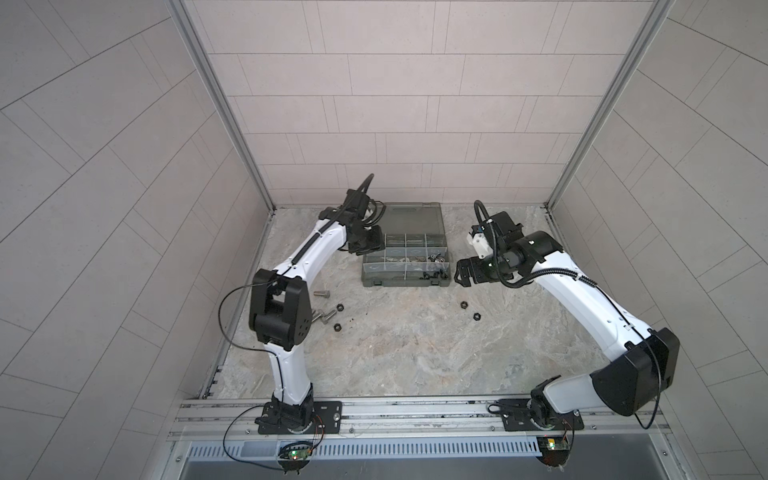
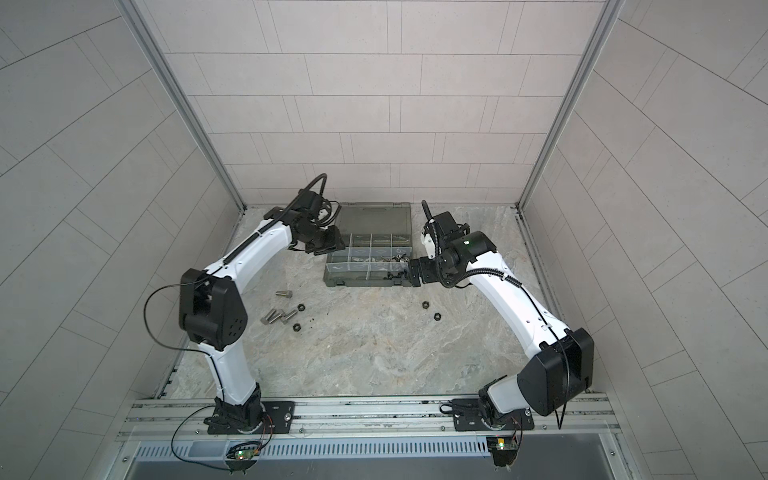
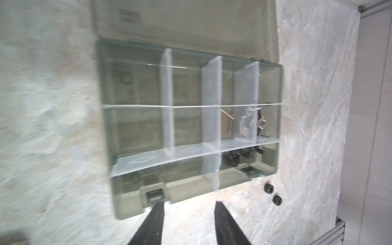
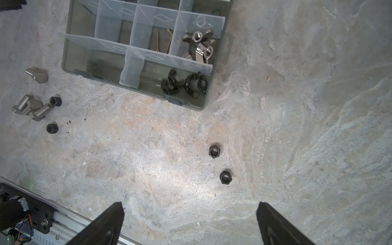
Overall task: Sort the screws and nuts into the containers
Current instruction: 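Open the left gripper and move it to the silver hex bolts beside the box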
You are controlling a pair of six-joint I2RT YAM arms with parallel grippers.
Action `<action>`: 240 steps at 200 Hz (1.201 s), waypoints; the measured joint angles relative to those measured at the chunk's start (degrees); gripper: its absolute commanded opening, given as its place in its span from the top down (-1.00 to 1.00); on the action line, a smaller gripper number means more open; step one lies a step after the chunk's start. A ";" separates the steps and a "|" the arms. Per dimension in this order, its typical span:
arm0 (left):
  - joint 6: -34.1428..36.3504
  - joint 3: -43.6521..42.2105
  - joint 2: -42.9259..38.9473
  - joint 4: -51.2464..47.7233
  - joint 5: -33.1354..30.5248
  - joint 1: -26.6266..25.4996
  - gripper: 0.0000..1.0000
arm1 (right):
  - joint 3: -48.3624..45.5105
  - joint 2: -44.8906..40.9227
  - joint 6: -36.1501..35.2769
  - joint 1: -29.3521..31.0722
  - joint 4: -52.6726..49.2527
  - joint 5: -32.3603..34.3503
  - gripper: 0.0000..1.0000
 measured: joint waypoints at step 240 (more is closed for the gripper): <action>-6.78 -29.97 -6.91 7.08 -7.21 19.06 -0.08 | 0.66 2.38 -1.66 3.45 2.36 0.17 -0.99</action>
